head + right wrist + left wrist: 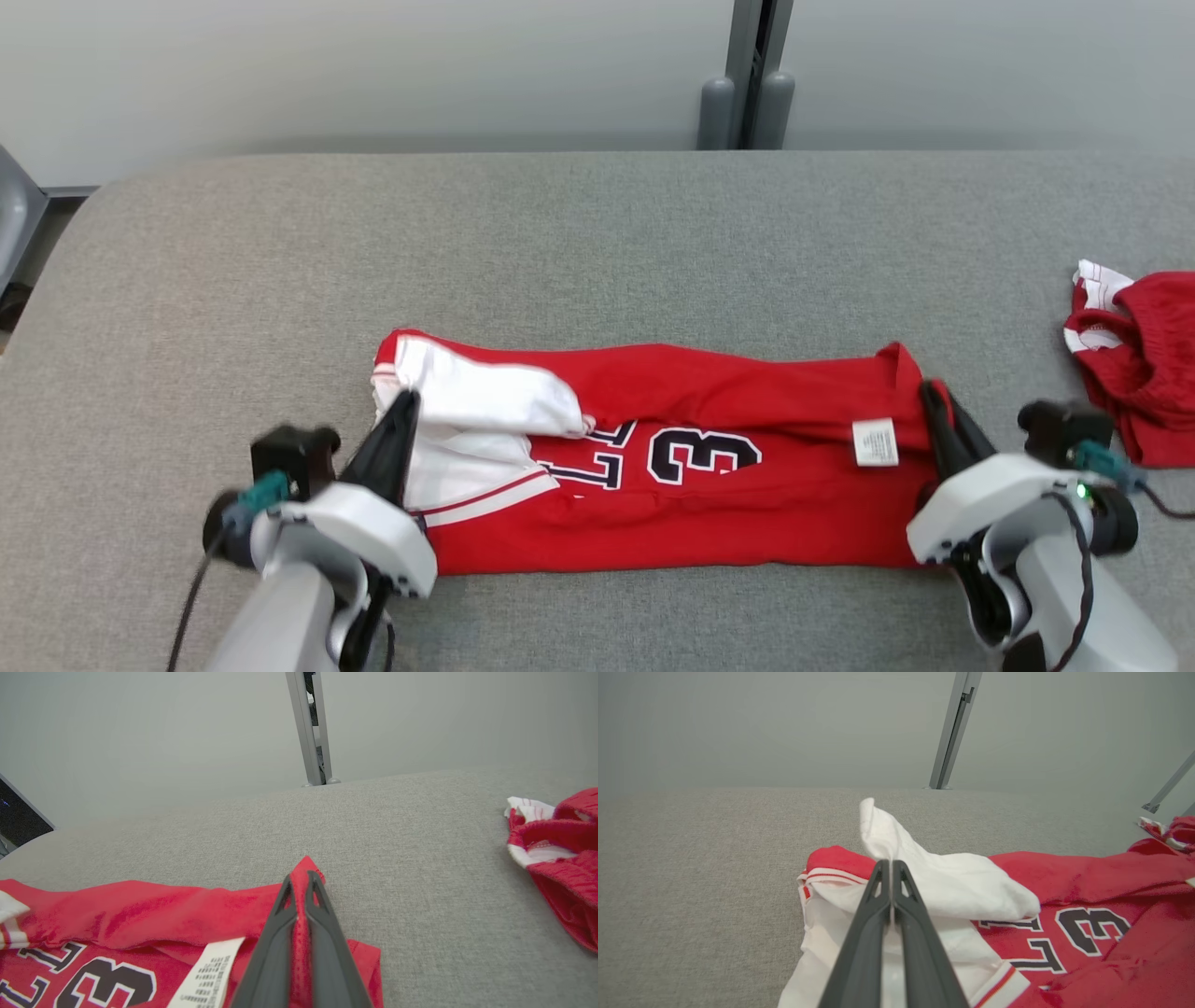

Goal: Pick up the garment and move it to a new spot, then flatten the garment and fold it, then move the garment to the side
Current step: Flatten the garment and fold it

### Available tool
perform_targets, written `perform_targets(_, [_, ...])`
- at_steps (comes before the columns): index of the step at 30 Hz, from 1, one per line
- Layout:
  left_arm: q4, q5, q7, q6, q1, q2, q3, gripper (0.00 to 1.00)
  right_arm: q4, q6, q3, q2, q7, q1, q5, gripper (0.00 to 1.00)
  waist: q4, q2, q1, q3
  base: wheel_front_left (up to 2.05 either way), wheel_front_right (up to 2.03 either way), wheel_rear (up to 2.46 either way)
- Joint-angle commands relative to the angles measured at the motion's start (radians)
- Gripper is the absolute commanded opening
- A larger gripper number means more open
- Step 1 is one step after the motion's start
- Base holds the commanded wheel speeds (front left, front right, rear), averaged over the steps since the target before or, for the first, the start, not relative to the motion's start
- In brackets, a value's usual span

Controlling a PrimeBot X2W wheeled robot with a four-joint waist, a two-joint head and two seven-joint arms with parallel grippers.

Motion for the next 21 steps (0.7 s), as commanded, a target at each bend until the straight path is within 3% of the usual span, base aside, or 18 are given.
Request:
perform_targets(1, [-0.014, 0.002, -0.004, 0.002, 0.039, -0.004, 0.006, 0.0, -0.007, 0.0, -0.003, 0.002, -0.005, 0.032, 0.008, 0.0, 0.008, -0.0001, 0.0, -0.016, 0.0, 0.0, 0.0])
perform_targets(5, [-0.055, 0.006, -0.004, 0.013, 0.127, -0.016, 0.036, 0.0, 0.014, 0.0, -0.013, 0.013, -0.005, 0.095, 0.013, 0.0, 0.011, -0.0001, 0.0, -0.026, 0.0, 0.0, 0.0])
perform_targets(6, [-0.06, 0.01, -0.004, 0.017, 0.145, -0.019, 0.043, 0.32, 0.021, 0.0, -0.017, 0.013, -0.005, 0.101, 0.008, 0.0, 0.011, -0.0001, 0.0, -0.026, 0.0, 0.0, 0.0])
perform_targets(7, [-0.063, 0.012, -0.004, 0.02, 0.166, -0.022, 0.049, 0.8, 0.033, 0.0, -0.024, 0.014, -0.005, 0.107, 0.007, 0.13, 0.011, -0.0001, 0.0, -0.025, 0.0, 0.0, 0.0])
perform_targets(8, [-0.075, 0.013, -0.004, 0.025, 0.182, -0.024, 0.059, 1.0, 0.033, 0.0, -0.039, 0.017, -0.005, 0.109, 0.011, 0.9, 0.011, -0.0001, 0.0, -0.023, 0.0, 0.0, 0.0])
perform_targets(9, [-0.091, 0.02, -0.004, 0.033, 0.194, -0.026, 0.07, 1.0, 0.026, 0.0, -0.056, 0.017, -0.005, 0.108, 0.008, 1.0, 0.012, -0.0001, 0.0, -0.021, 0.0, 0.0, 0.0])
perform_targets(13, [-0.164, 0.059, -0.004, 0.064, 0.276, -0.034, 0.122, 1.0, 0.022, 0.0, -0.118, 0.026, -0.005, 0.139, -0.028, 1.0, 0.021, -0.0001, 0.0, -0.009, 0.0, 0.0, 0.0])
perform_targets(21, [-0.224, 0.113, -0.004, 0.052, 0.343, -0.046, 0.171, 1.0, 0.107, 0.0, -0.157, 0.055, -0.001, 0.135, -0.054, 1.0, 0.048, -0.0001, 0.0, 0.009, 0.0, 0.0, 0.0])
